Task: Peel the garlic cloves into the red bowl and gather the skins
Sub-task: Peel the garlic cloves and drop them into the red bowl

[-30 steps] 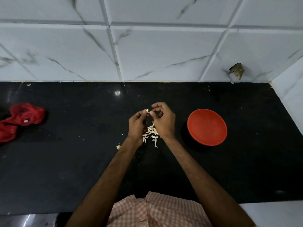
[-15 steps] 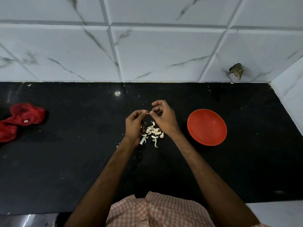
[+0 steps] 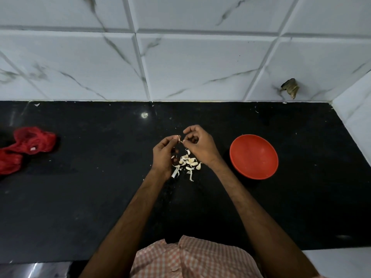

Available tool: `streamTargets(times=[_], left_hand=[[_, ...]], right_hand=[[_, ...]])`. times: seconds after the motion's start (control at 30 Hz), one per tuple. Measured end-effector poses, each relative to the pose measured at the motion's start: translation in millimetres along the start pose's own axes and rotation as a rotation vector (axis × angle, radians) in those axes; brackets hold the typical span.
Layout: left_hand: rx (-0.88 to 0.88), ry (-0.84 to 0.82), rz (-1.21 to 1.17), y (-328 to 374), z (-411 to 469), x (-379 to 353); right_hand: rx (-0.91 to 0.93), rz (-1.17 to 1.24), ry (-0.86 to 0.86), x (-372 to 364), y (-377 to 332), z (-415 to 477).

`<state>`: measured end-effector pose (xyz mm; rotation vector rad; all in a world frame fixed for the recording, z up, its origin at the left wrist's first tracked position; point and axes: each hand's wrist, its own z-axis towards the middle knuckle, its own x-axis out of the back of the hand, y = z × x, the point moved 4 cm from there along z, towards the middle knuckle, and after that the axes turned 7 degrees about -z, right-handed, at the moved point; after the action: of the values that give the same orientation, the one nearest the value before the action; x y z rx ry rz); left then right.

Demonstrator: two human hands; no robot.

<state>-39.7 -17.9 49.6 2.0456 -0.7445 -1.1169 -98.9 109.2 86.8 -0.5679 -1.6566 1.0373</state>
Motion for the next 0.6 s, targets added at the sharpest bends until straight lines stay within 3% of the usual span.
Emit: streamTargets(times=[0.2, 0.6], left_hand=[[-0.022, 0.042, -0.022, 3, 3, 3], [-0.195, 0.022, 0.134, 8, -1, -3]], right_hand=[[0.038, -0.155, 0.001, -1, 4, 2], [0.057, -0.151, 0.150, -6, -4, 0]])
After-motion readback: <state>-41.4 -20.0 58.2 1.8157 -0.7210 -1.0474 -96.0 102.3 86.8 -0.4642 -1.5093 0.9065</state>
